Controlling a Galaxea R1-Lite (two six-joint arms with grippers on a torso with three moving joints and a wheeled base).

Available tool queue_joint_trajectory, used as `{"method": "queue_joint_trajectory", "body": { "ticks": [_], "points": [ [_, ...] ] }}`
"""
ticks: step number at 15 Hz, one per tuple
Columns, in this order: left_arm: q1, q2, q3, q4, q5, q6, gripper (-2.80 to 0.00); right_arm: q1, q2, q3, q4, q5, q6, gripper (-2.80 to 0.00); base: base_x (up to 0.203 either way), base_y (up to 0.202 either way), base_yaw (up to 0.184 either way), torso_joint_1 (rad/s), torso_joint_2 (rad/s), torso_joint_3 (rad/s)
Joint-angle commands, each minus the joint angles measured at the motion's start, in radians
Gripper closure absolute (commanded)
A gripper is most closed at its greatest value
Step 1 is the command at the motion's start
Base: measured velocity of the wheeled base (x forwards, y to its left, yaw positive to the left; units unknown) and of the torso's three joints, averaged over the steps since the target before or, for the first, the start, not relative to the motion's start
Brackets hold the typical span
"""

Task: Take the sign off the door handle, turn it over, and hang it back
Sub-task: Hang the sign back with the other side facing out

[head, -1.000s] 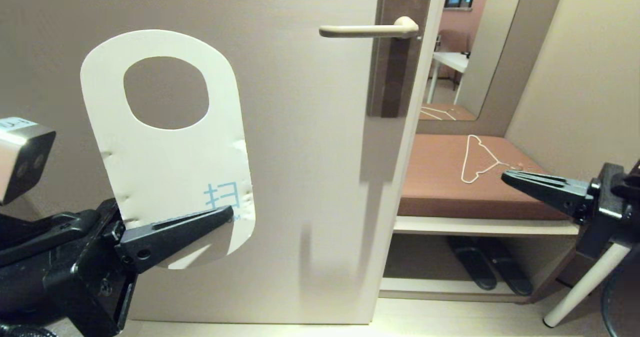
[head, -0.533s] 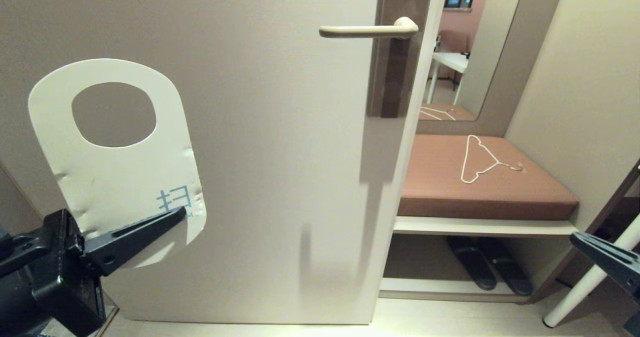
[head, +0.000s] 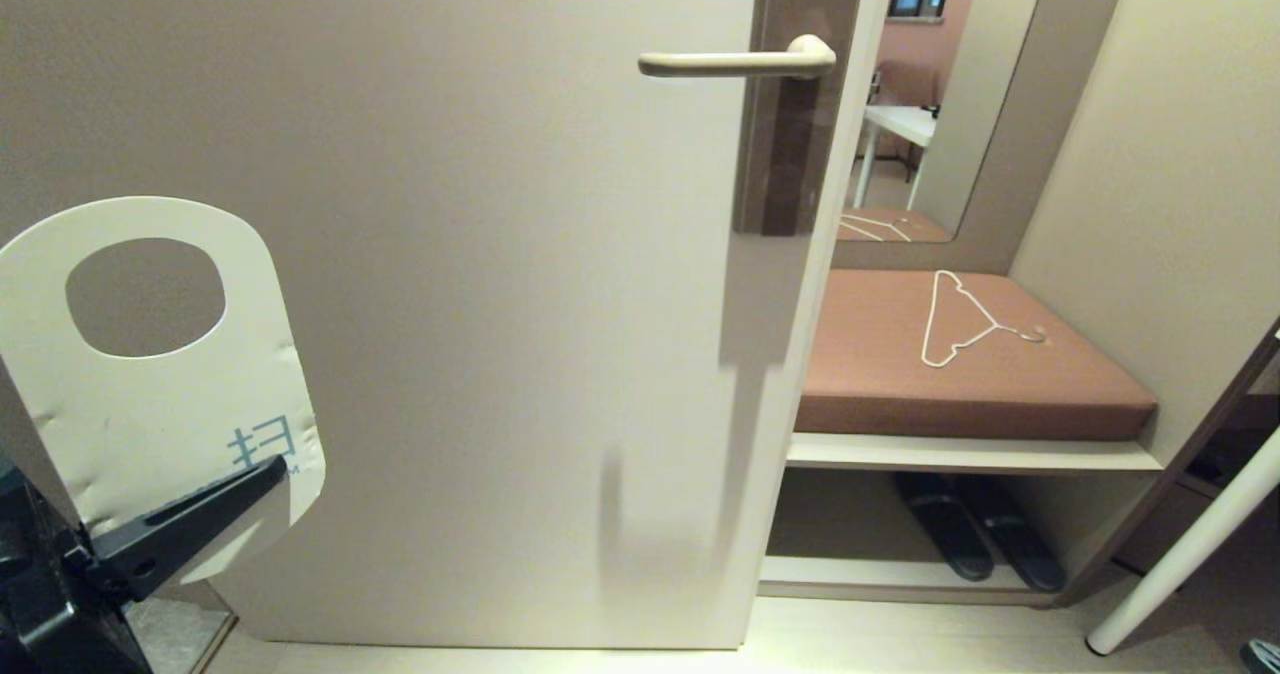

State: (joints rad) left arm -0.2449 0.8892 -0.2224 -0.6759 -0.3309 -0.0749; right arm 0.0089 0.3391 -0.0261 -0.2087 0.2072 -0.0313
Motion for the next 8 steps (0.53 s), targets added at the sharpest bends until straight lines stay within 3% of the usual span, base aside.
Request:
{"method": "queue_joint_trajectory", "body": {
  "ticks": [1, 2, 4, 8],
  "points": [
    [0.001, -0.054, 0.005, 0.026, 0.004, -0.001, 0.00, 0.001, -0.217, -0.029, 0.230, -0.029, 0.002, 0.00, 0.000, 0.000, 0.000, 0.000, 0.00, 0.000],
    [0.001, -0.072, 0.010, 0.049, 0.011, 0.000, 0.00, 0.000, -0.264, -0.052, 0.341, -0.086, 0.008, 0.00, 0.000, 0.000, 0.000, 0.000, 0.00, 0.000],
    [0.002, -0.088, 0.018, 0.062, 0.024, 0.000, 0.00, 0.000, -0.293, -0.048, 0.380, -0.206, -0.003, 0.00, 0.000, 0.000, 0.000, 0.000, 0.00, 0.000],
    [0.001, -0.098, 0.010, 0.056, 0.055, 0.000, 0.00, 0.000, -0.339, -0.038, 0.376, -0.201, -0.019, 0.00, 0.000, 0.000, 0.000, 0.000, 0.00, 0.000]
  ]
}}
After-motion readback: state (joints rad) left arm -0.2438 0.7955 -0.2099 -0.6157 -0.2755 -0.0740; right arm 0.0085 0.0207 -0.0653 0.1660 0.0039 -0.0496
